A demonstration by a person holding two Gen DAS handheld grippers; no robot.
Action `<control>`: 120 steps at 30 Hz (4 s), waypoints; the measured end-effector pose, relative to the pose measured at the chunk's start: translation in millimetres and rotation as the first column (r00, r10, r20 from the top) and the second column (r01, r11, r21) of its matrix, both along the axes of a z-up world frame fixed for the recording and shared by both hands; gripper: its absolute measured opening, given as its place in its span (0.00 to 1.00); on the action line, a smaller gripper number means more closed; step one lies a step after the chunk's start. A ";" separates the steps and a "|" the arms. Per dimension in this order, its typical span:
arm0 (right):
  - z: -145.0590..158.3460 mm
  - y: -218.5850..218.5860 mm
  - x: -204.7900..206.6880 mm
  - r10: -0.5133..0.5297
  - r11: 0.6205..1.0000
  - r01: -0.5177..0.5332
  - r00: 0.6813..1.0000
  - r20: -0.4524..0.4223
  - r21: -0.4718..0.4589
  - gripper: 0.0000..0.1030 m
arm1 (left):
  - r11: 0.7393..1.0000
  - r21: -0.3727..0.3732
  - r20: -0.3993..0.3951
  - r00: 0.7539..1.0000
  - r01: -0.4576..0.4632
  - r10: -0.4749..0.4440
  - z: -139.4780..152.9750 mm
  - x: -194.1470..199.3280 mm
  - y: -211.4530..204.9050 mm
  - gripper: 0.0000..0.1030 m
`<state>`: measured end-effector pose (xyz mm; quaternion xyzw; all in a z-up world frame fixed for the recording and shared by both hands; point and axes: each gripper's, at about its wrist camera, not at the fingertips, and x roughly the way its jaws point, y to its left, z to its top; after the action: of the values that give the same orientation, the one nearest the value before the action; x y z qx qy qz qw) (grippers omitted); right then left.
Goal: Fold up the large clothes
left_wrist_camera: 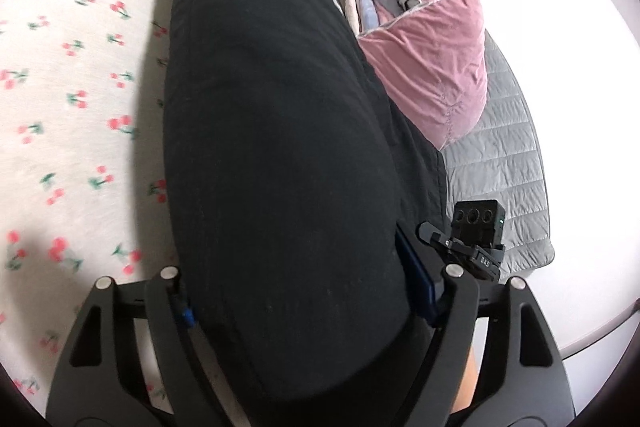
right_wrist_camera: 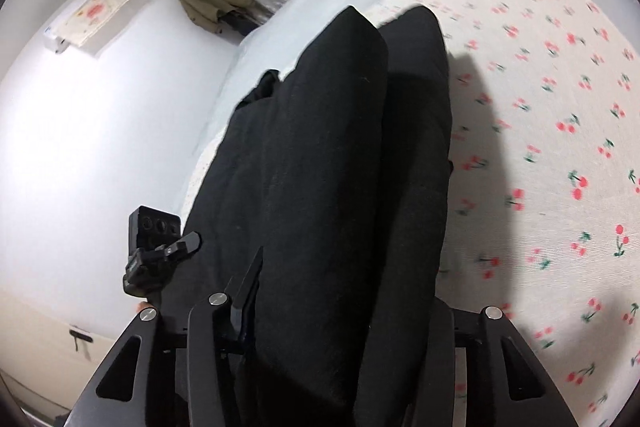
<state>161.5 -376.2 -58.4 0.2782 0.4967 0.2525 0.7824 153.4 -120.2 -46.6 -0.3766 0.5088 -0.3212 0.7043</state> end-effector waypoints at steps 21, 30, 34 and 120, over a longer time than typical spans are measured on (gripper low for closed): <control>4.7 38.1 4.9 0.218 0.976 -0.218 0.975 0.035 0.013 0.45 | 0.968 0.067 0.036 0.970 -0.242 0.240 32.6 -47.8 210.5 0.75; 5.5 54.3 11.2 0.305 0.951 -0.307 0.951 0.042 0.041 0.45 | 0.937 0.094 0.050 0.942 -0.336 0.333 33.0 -54.2 302.4 0.75; -12.4 67.5 20.0 0.329 0.941 -0.331 0.944 0.032 0.069 0.45 | 0.931 0.114 0.044 0.938 -0.347 0.344 21.3 -48.9 321.5 0.76; 3.0 63.8 -239.3 0.219 0.760 0.014 0.936 0.276 -0.649 0.83 | 0.347 0.794 0.301 0.818 -0.500 0.491 42.0 -262.3 122.5 0.99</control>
<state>-77.8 -312.4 -55.4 -0.0811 0.4269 0.1541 0.8874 -108.8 2.3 -4.6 -0.1192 0.4564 0.1941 0.8601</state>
